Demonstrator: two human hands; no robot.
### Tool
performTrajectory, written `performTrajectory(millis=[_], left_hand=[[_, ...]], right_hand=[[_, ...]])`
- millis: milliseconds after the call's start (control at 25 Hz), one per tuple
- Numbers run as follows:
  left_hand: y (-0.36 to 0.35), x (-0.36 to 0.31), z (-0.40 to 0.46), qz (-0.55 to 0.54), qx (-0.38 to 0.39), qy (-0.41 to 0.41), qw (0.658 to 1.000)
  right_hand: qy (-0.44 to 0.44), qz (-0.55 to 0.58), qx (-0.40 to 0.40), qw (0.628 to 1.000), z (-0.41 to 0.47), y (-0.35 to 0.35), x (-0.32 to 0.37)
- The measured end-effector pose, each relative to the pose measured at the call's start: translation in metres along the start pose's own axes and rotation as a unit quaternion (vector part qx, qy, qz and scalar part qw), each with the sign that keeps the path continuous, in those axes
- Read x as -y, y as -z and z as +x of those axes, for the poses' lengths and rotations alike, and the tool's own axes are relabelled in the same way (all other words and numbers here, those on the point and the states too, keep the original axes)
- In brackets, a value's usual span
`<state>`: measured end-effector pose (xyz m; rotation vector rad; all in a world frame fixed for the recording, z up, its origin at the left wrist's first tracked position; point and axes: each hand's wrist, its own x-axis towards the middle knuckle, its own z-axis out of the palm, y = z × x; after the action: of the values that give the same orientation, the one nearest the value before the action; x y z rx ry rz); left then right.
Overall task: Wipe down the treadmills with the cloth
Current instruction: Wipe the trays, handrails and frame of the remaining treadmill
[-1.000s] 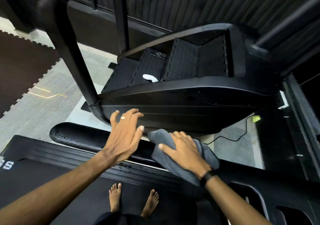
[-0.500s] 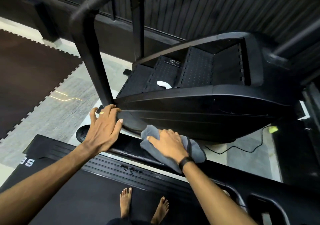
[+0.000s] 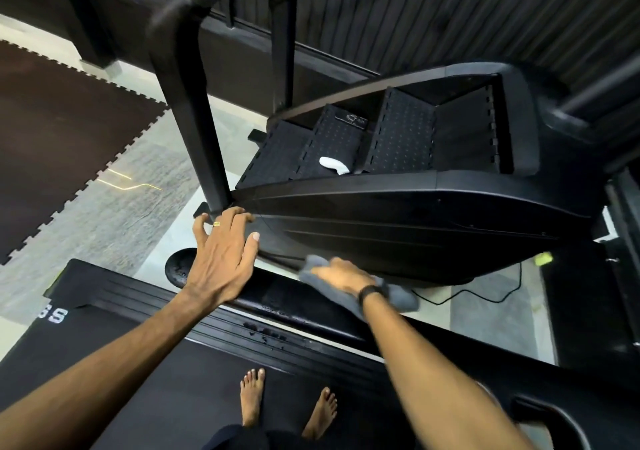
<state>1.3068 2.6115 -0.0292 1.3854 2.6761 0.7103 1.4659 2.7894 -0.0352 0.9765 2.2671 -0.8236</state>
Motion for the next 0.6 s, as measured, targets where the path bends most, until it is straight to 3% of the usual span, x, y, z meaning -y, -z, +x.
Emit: performTrajectory(millis=[120,240,320,400,480,560,600], left_hand=[[0.000,0.001,-0.002,-0.017,-0.011,-0.004,1.000],[0.002,0.002,-0.002,-0.047,-0.022,0.008,0.999],[0.002,0.002,-0.003,-0.056,-0.018,0.009,0.998],[0.003,0.002,-0.002,-0.055,-0.012,0.002,0.998],[0.003,0.001,-0.001,-0.051,-0.003,-0.007,0.999],[0.004,0.002,-0.002,-0.048,0.003,-0.018,0.999],[0.004,0.003,-0.002,-0.046,0.003,-0.025,0.999]], right_hand=[[0.078,-0.057,-0.172,0.980,-0.014,-0.026,0.062],[0.119,-0.112,-0.266,0.950,-0.073,-0.036,0.020],[0.056,-0.116,-0.230,0.965,-0.087,-0.018,-0.030],[-0.048,-0.028,-0.123,0.991,-0.076,0.004,-0.064],[-0.103,0.042,-0.005,0.994,-0.046,0.018,-0.064],[-0.084,0.005,0.066,0.994,-0.023,0.016,-0.032],[-0.060,-0.009,0.060,0.996,-0.014,0.010,-0.011]])
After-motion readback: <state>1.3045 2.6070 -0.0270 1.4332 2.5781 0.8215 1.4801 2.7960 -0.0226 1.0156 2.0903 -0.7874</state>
